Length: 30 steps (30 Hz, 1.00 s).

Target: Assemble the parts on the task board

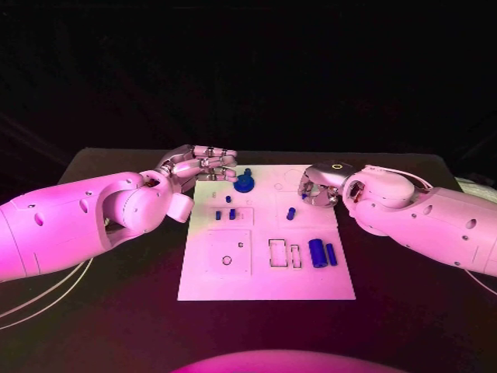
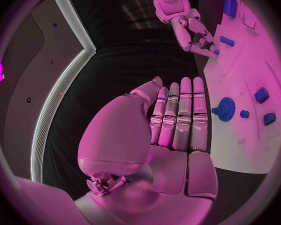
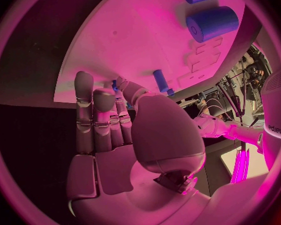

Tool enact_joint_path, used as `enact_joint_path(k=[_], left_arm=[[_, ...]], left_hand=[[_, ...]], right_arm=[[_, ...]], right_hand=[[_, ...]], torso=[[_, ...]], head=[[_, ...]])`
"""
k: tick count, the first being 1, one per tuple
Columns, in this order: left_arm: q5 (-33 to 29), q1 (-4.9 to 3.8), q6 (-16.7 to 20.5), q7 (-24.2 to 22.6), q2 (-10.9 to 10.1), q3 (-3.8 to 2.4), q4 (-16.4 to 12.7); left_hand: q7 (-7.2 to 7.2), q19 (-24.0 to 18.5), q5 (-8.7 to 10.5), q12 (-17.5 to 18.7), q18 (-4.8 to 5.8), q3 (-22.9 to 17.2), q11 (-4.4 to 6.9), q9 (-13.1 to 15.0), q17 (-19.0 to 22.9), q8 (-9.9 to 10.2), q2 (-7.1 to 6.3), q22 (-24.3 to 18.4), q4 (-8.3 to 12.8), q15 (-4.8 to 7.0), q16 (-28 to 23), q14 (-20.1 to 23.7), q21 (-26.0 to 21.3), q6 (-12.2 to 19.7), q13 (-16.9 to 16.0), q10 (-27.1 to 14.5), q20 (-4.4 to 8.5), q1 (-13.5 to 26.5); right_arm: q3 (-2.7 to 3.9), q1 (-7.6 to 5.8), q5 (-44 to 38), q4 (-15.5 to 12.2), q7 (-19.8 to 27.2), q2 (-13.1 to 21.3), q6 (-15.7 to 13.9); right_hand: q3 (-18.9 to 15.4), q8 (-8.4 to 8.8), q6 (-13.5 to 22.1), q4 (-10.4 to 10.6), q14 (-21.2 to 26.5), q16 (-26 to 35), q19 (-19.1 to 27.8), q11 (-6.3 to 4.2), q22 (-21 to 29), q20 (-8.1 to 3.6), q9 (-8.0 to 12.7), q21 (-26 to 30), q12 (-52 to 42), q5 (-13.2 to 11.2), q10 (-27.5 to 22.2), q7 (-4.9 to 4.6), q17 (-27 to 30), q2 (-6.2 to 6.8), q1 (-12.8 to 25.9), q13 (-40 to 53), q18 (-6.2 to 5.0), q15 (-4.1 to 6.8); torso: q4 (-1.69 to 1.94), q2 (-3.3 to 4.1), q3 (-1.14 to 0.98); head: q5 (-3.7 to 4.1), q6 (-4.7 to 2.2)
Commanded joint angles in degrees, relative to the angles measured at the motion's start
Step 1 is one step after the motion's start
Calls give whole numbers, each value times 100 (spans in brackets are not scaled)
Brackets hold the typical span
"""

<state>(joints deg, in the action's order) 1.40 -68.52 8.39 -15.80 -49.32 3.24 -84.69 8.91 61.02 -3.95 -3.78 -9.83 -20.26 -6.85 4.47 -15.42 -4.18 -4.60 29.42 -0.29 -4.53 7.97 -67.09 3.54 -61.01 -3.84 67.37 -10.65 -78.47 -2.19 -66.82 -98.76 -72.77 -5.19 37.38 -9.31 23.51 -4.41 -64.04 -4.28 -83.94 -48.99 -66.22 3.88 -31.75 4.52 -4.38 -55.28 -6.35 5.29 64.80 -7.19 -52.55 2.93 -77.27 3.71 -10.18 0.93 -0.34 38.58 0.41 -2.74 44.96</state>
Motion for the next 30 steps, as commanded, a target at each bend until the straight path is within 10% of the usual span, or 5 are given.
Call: enact_joint_path(k=[1,14,30], left_arm=[[-14,-1,-91,-93,-5,-6,-30],[-14,-2,-82,-71,-24,-6,-53],[-13,-3,-114,-28,-31,-6,-24]], left_hand=[[34,27,-20,15,-78,26,3,-5,9,24,27,-9,2,3,-24,-36,21,-3,-1,-1,-3,-35],[47,45,-21,10,-75,18,4,-3,16,21,35,-56,20,7,-42,-50,18,-11,-3,9,4,-61],[56,53,-21,11,-73,12,1,-3,20,22,36,-84,35,7,-54,-55,16,-12,-2,9,8,-79]], right_arm=[[-19,45,-73,33,42,-37,207],[-24,105,-378,62,-196,-80,-254],[43,106,171,-384,-166,260,-1126]], right_hand=[[60,9,-50,5,-206,-77,-62,3,-61,5,-8,-69,25,-54,72,7,-40,-44,41,-4,43,16],[429,-91,-363,-234,-284,-775,-385,-83,-927,-49,-97,-701,-26,-227,548,58,-562,-199,-164,34,166,91],[581,-15,-325,-299,-255,-1029,-404,-28,-1238,-12,-113,-969,154,-234,539,-3,-704,-78,9,17,205,42]], torso=[[-4,-1,0],[-10,-4,-5],[-13,-6,-5]], head=[[-9,12],[-5,54],[-4,71]])
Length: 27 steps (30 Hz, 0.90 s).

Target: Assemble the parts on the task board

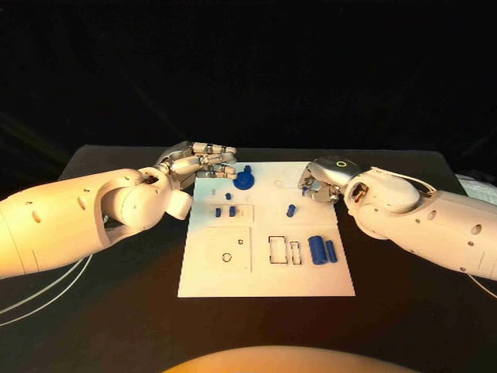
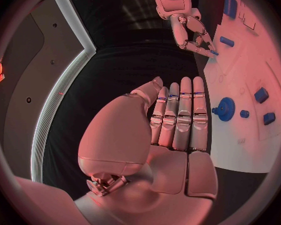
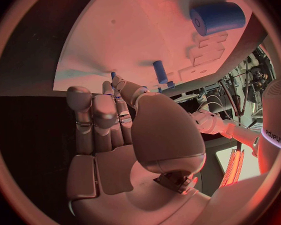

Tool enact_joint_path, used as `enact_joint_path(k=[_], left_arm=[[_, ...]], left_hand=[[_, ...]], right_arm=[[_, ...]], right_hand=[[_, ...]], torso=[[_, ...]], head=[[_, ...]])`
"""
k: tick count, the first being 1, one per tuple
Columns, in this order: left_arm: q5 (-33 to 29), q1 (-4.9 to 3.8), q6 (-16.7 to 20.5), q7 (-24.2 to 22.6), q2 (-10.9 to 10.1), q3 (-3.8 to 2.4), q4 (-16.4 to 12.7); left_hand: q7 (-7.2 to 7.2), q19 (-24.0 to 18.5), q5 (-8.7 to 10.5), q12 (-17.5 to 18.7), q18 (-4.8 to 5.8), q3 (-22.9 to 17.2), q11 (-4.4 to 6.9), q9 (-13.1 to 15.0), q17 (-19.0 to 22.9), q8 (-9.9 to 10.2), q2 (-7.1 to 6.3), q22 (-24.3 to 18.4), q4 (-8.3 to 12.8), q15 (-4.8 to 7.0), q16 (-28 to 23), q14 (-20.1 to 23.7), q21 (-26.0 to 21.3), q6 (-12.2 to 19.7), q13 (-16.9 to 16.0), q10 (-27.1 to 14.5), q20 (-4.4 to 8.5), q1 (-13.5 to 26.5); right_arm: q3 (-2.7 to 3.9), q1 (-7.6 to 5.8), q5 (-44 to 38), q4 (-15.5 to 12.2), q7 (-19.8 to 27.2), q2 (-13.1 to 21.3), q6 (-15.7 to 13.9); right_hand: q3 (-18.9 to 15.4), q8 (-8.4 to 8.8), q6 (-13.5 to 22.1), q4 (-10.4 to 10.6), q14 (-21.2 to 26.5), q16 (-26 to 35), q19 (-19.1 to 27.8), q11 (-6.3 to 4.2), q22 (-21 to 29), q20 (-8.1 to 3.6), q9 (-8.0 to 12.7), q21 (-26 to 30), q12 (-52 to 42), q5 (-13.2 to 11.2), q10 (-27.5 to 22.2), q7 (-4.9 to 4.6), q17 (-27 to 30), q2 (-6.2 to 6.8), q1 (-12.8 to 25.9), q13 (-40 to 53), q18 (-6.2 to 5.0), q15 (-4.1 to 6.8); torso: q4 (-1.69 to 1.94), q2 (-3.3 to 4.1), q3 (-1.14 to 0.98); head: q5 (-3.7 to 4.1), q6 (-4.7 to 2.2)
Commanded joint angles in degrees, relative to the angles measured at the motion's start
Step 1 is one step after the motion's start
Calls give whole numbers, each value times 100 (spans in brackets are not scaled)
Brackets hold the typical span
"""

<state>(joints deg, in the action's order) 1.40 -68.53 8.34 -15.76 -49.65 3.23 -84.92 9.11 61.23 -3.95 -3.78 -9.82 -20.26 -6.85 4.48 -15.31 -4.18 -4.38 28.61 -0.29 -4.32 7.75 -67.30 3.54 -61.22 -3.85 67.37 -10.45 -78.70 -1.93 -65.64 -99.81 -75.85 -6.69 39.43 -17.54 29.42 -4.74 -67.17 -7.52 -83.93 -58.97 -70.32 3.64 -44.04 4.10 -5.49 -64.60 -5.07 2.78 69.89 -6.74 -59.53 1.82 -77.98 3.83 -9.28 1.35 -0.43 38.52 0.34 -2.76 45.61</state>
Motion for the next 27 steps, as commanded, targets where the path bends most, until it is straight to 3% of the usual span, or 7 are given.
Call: enact_joint_path(k=[1,10,17,22,27], left_arm=[[-14,-2,-110,-30,1,-5,1],[-13,-2,-125,-11,6,-5,41],[-13,-2,-137,-5,32,-5,79],[-13,-2,-149,-1,61,-5,96],[-13,-2,-156,3,92,-5,98]], left_hand=[[36,32,-22,11,-74,12,0,-5,9,22,13,-3,35,-15,-32,-34,16,9,-1,9,-13,-57],[41,36,-21,13,-73,8,-2,-5,13,24,14,-21,45,-15,-40,-35,15,11,0,7,-11,-69],[48,36,-20,15,-71,10,-7,-7,15,27,11,-36,48,-19,-48,-34,13,16,1,2,-12,-69],[48,36,-20,15,-71,10,-7,-7,15,27,11,-36,48,-19,-48,-34,13,16,1,2,-12,-69],[56,37,-19,16,-69,14,-13,-8,18,30,9,-53,46,-23,-56,-34,12,23,2,-3,-13,-64]], right_arm=[[27,-17,327,-115,-6,90,-318],[87,-54,628,-680,77,365,-469],[94,-33,700,-1227,150,300,-486],[66,16,645,-1485,187,95,-385],[3,148,536,-1535,203,-165,-172]], right_hand=[[-14,19,-14,29,-256,-37,4,-3,-16,31,-3,-43,28,16,30,-48,-9,35,87,5,115,-1],[-22,19,-16,35,-261,-96,-15,-2,-72,35,-5,-76,33,16,32,-49,-62,39,101,6,124,-4],[-23,19,-17,35,-265,-127,-32,-3,-112,35,-5,-98,34,17,33,-50,-91,39,101,6,131,-4],[-20,21,-16,33,-269,-142,-36,-3,-125,37,-6,-109,38,19,32,-52,-101,36,98,6,132,-4],[-14,27,-10,27,-272,-161,-37,0,-137,39,-7,-121,46,22,31,-56,-111,30,91,7,132,-5]], torso=[[-7,0,1],[-2,3,-1],[2,6,-4],[4,-4,10],[4,-2,13]], head=[[-3,10],[-9,13],[-67,6],[-136,31],[-211,65]])
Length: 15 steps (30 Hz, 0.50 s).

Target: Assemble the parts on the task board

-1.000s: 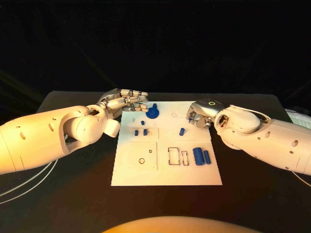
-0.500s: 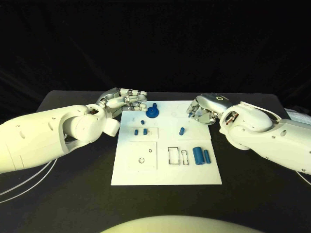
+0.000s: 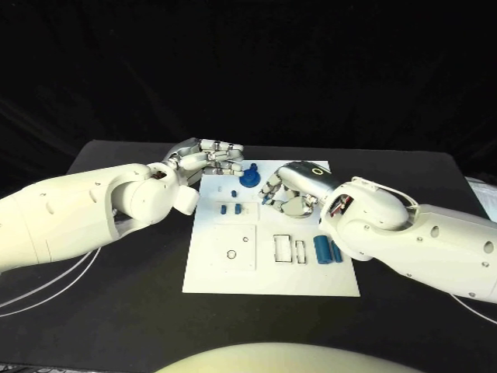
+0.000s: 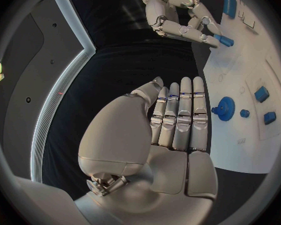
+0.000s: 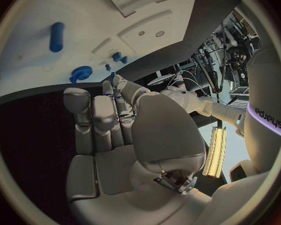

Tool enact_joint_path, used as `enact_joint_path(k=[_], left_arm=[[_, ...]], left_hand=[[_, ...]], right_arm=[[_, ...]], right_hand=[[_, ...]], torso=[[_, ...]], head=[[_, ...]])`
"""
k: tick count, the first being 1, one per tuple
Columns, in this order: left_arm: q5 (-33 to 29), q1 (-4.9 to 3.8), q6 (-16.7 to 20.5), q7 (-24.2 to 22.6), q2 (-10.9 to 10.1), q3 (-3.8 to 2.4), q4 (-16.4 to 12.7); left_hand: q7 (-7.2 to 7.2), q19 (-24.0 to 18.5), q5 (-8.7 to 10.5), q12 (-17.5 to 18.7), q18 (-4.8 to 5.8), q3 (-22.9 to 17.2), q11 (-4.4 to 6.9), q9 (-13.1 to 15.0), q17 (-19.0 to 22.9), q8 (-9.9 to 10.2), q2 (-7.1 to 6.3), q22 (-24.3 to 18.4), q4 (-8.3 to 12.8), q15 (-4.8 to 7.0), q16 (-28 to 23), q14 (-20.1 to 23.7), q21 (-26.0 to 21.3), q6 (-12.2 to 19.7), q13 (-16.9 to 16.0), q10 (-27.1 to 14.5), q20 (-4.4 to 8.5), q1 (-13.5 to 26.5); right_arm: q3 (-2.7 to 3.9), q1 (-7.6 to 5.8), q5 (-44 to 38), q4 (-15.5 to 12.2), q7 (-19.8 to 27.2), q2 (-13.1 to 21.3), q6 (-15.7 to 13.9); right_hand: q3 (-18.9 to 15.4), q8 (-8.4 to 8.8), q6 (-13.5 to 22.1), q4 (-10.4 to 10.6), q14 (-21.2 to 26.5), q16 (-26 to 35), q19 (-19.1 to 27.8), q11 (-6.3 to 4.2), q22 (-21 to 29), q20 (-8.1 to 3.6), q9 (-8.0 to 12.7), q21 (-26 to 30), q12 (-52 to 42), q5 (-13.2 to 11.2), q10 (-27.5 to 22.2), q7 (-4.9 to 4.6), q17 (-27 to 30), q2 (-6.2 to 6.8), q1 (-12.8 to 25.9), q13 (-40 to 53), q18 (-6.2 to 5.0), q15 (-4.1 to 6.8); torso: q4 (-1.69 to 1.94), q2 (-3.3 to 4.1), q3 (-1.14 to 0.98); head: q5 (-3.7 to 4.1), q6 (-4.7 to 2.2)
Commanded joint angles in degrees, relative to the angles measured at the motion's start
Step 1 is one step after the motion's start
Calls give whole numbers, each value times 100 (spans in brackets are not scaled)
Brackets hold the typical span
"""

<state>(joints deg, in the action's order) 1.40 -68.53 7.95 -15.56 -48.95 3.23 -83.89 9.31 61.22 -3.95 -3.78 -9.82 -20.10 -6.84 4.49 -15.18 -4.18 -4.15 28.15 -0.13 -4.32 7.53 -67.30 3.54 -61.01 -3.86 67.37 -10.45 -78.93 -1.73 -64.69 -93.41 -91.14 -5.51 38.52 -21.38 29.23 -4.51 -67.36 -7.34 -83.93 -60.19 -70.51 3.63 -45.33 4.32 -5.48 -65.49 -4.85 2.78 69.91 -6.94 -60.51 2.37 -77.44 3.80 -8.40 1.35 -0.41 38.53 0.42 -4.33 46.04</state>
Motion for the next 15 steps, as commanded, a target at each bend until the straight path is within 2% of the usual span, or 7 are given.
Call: enact_joint_path(k=[1,8,15], left_arm=[[-14,-2,-119,-17,29,-5,-5],[-14,-3,-123,-10,65,-5,-23],[-14,-3,-122,-7,79,-5,-32]], left_hand=[[37,37,-19,16,-69,-2,-13,-9,5,30,-15,-9,29,-23,-34,-34,12,2,2,-4,-13,-39],[41,38,-18,16,-68,2,-16,-10,7,31,-18,-19,27,-25,-38,-35,11,4,2,-5,-14,-34],[43,38,-18,16,-68,4,-17,-10,7,31,-18,-25,26,-26,-41,-36,11,5,2,-5,-15,-31]], right_arm=[[-29,88,-122,11,84,-125,261],[-102,371,-247,179,79,-426,547],[-138,515,-342,283,45,-587,679]], right_hand=[[4,4,10,9,-272,-39,-17,0,-9,17,-8,-33,25,23,29,-36,-13,-25,36,10,44,-5],[9,14,22,5,-273,-57,-15,7,-18,20,-7,-44,38,25,20,-44,-21,-29,35,9,45,-9],[8,17,26,6,-273,-65,-11,10,-12,22,-7,-43,42,25,16,-47,-27,-29,38,8,43,-11]], torso=[[2,-4,6],[7,3,7],[2,0,5]], head=[[-67,33],[-147,68],[-210,117]])
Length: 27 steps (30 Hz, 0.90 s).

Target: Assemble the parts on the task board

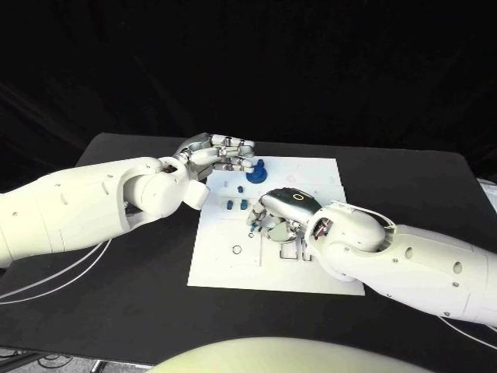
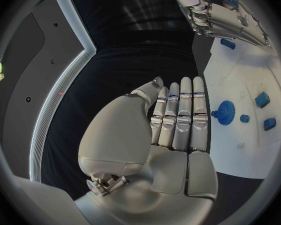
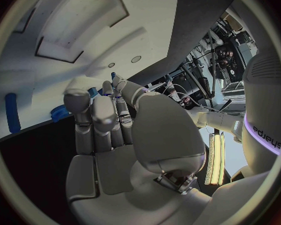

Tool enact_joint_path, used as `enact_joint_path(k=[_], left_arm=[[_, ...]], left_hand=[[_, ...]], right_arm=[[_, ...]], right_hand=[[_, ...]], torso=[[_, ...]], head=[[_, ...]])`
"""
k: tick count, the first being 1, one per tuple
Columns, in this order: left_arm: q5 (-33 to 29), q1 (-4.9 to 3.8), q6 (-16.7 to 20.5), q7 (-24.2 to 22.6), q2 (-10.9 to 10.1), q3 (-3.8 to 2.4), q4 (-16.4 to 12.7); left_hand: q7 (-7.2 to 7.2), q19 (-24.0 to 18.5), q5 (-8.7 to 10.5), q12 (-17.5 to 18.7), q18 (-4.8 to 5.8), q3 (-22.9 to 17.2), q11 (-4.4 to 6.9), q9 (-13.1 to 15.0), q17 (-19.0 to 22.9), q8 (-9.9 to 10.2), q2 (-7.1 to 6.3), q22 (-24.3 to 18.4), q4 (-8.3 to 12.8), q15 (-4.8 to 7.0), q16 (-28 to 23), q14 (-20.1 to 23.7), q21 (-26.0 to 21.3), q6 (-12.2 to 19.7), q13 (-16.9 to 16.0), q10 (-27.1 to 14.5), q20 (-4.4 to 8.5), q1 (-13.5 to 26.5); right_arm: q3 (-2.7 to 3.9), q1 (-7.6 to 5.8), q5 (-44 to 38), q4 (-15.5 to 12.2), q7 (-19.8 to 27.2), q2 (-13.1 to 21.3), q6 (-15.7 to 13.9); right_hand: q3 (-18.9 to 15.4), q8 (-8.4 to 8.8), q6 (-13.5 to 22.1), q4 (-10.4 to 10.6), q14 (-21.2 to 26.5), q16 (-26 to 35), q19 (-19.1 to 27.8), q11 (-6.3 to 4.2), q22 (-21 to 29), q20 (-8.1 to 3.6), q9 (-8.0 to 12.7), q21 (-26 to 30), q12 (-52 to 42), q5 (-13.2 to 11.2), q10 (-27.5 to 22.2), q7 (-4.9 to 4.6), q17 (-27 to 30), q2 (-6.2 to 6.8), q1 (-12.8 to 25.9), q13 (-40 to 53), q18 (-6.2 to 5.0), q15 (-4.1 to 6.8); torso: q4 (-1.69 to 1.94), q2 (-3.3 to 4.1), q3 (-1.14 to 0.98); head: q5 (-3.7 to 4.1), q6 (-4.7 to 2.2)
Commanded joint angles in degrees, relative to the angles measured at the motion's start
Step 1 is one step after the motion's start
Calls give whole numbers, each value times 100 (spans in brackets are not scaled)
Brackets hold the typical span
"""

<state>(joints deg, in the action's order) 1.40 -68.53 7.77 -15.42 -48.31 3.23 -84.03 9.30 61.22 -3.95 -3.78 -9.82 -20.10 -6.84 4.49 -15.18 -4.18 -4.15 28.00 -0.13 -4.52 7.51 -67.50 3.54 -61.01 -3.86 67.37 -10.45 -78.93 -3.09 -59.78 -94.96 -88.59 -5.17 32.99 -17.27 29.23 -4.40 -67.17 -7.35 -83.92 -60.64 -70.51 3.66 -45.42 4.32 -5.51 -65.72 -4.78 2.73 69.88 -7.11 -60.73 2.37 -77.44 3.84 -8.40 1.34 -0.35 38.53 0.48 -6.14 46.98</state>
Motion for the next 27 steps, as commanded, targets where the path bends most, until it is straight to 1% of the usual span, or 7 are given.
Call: enact_joint_path(k=[1,5,8,14,16,21,27], left_arm=[[-14,-3,-104,-20,16,-5,-18],[-14,-3,-107,-17,21,-5,-19],[-14,-3,-109,-16,23,-5,-20],[-14,-3,-114,-14,25,-5,-23],[-14,-3,-115,-12,23,-5,-24],[-14,-3,-122,-4,19,-5,-21],[-14,-3,-135,11,18,-5,-13]], left_hand=[[44,38,-18,16,-68,4,-17,-10,8,31,-18,-9,26,-5,-39,-16,11,5,2,-5,-15,-31],[44,38,-18,16,-68,4,-17,-10,8,31,-18,-9,26,-5,-39,-16,11,5,2,-5,-15,-31],[44,38,-18,16,-68,4,-17,-10,8,31,-18,-9,26,-5,-39,-16,11,5,2,-5,-15,-31],[45,39,-18,15,-68,4,-18,-10,8,31,-17,-15,25,-5,-40,-17,11,5,2,-5,-15,-30],[45,39,-18,15,-68,4,-18,-10,8,31,-17,-15,25,-5,-40,-17,11,5,2,-5,-15,-30],[45,39,-18,15,-68,4,-18,-10,8,31,-17,-15,25,-5,-40,-17,11,5,2,-5,-15,-30],[45,39,-18,15,-68,4,-18,-10,8,31,-17,-15,25,-5,-40,-17,11,5,2,-5,-15,-30]], right_arm=[[-5,32,-196,40,-1,-46,287],[-11,60,-237,95,-76,-97,352],[-14,74,-270,117,-117,-123,367],[-16,87,-336,139,-203,-149,384],[-16,89,-379,144,-254,-152,363],[-17,102,-534,134,-399,-145,190],[-17,111,-588,106,-439,-142,151]], right_hand=[[9,6,7,6,-273,-20,-11,7,-3,22,-5,-19,35,30,19,-30,-4,-29,39,5,44,-11],[9,10,11,9,-272,-21,-4,11,4,24,-5,-18,40,30,16,-34,-2,-32,44,4,42,-14],[9,10,11,9,-272,-21,-4,11,4,24,-5,-18,40,30,16,-34,-2,-32,44,4,42,-14],[6,13,15,11,-271,-28,-4,14,-1,27,-5,-23,45,30,13,-37,-5,-32,50,5,43,-17],[6,13,15,11,-271,-28,-4,14,-1,27,-5,-23,45,30,13,-37,-5,-32,50,5,43,-17],[3,16,19,14,-270,-26,-2,17,-4,29,-5,-26,49,29,10,-40,1,-31,58,4,43,-19],[3,16,19,14,-270,-26,-2,17,-4,29,-5,-26,49,29,10,-40,1,-31,58,4,43,-19]], torso=[[-3,1,-2],[-3,3,-3],[-9,2,-3],[-7,4,-4],[-7,4,-4],[-9,0,-8],[-4,4,-7]], head=[[-30,26],[-33,35],[-41,45],[-41,57],[-40,64],[-37,76],[-40,92]])
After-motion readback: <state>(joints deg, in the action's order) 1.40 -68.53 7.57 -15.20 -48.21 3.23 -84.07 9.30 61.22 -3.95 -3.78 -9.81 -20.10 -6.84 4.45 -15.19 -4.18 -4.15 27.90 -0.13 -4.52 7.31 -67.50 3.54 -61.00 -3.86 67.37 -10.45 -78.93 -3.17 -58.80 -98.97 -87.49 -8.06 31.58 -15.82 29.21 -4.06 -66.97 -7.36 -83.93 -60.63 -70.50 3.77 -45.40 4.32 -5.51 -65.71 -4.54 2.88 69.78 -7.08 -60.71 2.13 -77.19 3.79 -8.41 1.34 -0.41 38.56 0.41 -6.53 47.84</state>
